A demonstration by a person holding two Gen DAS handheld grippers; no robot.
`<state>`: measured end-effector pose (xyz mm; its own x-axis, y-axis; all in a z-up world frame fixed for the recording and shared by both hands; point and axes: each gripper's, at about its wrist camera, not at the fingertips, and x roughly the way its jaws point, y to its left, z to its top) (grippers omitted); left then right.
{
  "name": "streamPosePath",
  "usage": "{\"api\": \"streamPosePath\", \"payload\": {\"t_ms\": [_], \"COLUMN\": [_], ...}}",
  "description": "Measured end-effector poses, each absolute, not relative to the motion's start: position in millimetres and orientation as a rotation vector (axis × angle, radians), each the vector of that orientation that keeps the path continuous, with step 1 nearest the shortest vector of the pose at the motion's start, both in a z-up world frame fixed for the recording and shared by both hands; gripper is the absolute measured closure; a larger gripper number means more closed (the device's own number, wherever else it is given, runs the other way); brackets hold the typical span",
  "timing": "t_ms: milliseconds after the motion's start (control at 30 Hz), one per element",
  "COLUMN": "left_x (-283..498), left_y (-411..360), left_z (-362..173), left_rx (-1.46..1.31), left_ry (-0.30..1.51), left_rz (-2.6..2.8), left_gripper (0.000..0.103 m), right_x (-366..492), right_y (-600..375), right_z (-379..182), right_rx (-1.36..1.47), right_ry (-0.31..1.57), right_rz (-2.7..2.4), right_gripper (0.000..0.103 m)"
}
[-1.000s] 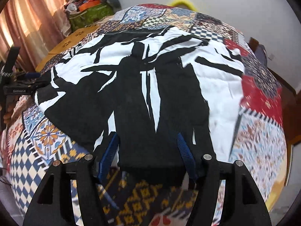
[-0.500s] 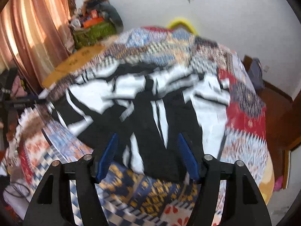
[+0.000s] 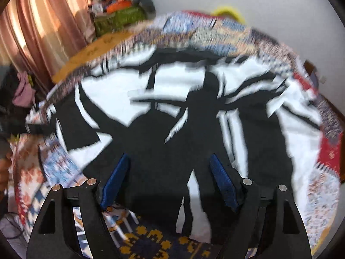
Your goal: Fold small clothes
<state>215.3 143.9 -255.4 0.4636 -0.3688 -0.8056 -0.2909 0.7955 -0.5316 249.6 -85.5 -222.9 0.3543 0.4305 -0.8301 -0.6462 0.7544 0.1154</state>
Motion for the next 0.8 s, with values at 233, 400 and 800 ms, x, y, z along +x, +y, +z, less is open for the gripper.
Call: {"api": "streamPosePath", "payload": {"t_ms": [233,400,800], "left_x": [248.7,271.4,264.2], "left_y": [148.7,160.1,174.1], "left_z": [-266.2,-270.3,-206.4], "left_rx": [-0.825,-0.874,-0.676], "left_ry": [1.048,1.018,0.870], "left_rz": [-0.090,-0.026,0.118], "left_gripper": [0.013,0.038,0.094], "right_x": [253.6,251.9,239.5], "right_y": [-91.4,-93.5,-141.8], "right_z": [-228.7,-229.9,-205.8], "right_rx": [-0.201,-0.179,-0.157], "right_ry": [1.030,1.039,0.945], "right_rz": [0.741,0.751,0.634], "right_gripper": [0.026,0.026,0.028]}}
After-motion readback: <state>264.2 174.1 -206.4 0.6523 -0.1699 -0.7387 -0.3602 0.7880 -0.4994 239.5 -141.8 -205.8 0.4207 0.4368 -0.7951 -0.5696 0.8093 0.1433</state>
